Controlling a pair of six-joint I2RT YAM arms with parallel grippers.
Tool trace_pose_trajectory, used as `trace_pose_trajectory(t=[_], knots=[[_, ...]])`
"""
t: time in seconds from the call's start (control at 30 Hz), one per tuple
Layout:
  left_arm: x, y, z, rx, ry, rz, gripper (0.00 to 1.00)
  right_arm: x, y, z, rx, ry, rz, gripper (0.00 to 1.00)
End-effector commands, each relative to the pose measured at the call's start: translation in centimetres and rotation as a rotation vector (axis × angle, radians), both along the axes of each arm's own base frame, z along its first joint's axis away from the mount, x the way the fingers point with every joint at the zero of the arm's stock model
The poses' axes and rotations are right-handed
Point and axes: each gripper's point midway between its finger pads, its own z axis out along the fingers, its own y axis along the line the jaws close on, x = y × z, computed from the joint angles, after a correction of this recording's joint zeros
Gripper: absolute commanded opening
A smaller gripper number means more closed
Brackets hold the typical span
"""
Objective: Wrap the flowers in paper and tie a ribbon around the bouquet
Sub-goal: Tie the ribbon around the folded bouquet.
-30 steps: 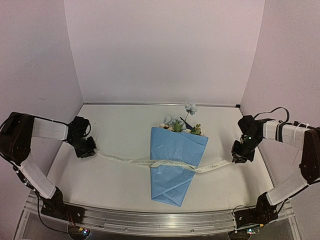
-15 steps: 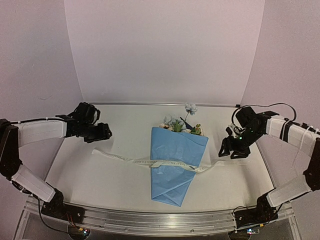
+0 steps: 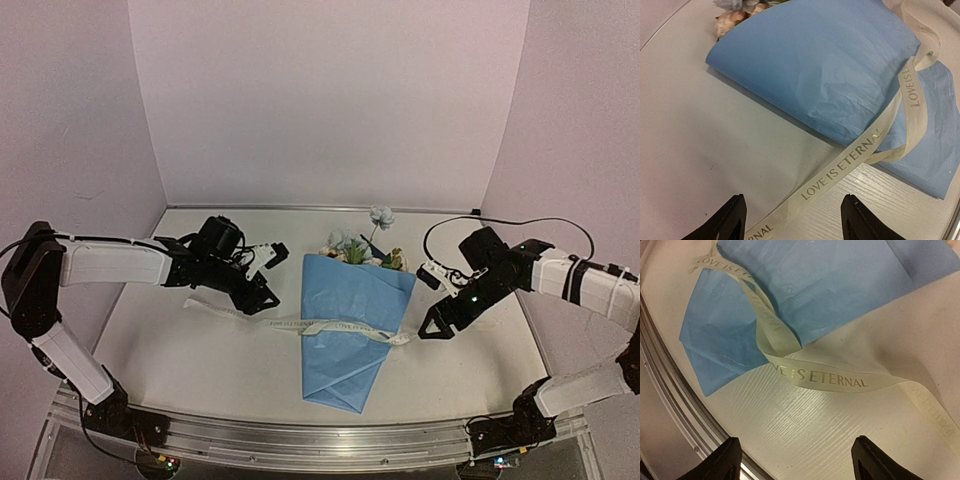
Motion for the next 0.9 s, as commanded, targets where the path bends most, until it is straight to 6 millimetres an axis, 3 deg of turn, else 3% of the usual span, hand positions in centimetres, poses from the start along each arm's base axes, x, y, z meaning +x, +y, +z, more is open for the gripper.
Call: trace_pose_trajectory(t=[0.0,0.23,0.63,0.87], knots=[[-0.7,-2.0,-1.1,0.065,-0.137,-0.222,0.67,-0.4,1.3,0.3,0.02,-0.101,0.165,0.78],[-1.4,-2.8,-3.9,0.126,-0.155,-0.296,0.67,0.8,2.5,-1.4,-0.041,-0.2,0.264,0.78],[-1.9,-5.0,-6.5,0.132,-0.147,-0.386,0.64,1.0,4.1,-3.0,-0.067,-0.157,0.354,0.78],[-1.5,-5.2,-7.2,0.134,-0.161,-0.383,0.57,2.6,4.3,-4.4,-0.126,-0.216,0.365,0.76]])
